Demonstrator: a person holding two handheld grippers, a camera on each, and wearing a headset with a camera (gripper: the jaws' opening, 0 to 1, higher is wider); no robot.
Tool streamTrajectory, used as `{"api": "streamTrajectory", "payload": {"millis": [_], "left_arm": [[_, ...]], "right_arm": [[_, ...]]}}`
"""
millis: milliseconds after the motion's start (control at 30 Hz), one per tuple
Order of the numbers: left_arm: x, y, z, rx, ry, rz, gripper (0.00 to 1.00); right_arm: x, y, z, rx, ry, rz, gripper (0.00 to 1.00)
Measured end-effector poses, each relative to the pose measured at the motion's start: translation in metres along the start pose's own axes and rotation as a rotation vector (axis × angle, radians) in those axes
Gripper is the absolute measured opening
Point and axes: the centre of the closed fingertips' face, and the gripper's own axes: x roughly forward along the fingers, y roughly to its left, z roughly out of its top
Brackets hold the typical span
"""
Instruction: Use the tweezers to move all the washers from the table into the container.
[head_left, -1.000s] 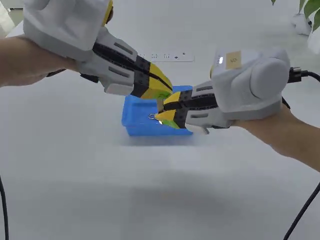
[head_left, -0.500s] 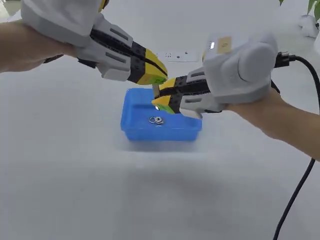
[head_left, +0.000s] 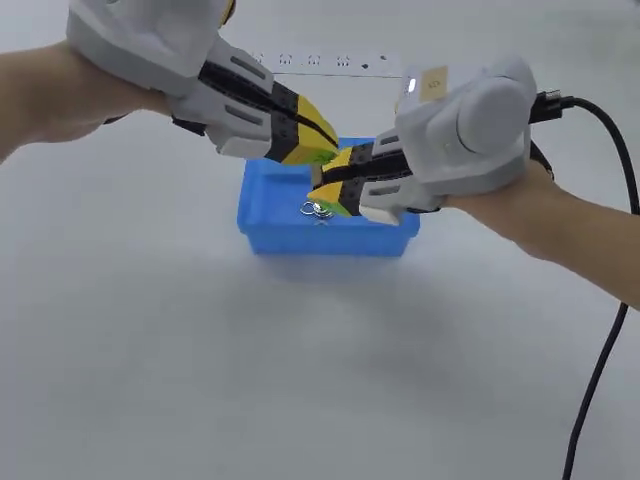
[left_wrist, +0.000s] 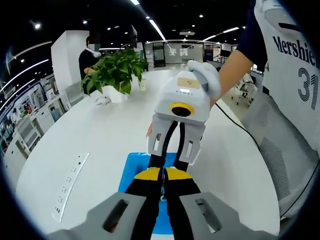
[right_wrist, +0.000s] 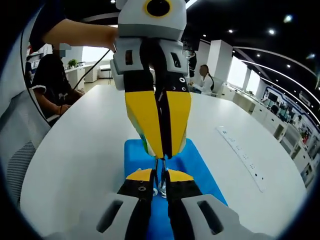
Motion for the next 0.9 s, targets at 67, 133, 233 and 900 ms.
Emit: {"api": "streamTrajectory", "payload": {"millis": [67,133,233,900], "left_arm": [[0.001,0.001,-0.003,-0.005,0.002,-0.003,0.05],[0.002,0.002,-0.005,-0.008,0.002,-0.002,0.05],[0.003,0.002,-0.004,-0.005,0.001,-0.002,0.05],[-0.032,-0.011,0.039,0.023,-0.088,0.051,0.05]], "right_arm": [[0.002,0.0,-0.002,0.001,0.005,0.002,0.1],[0.002,-0.001,-0.004,0.006,0.007,0.002,0.1],[0.002,-0.002,-0.005,0.015,0.007,-0.006,0.11],[-0.037,0.003,0.033,0.039,-0.066,-0.044,0.1]]}}
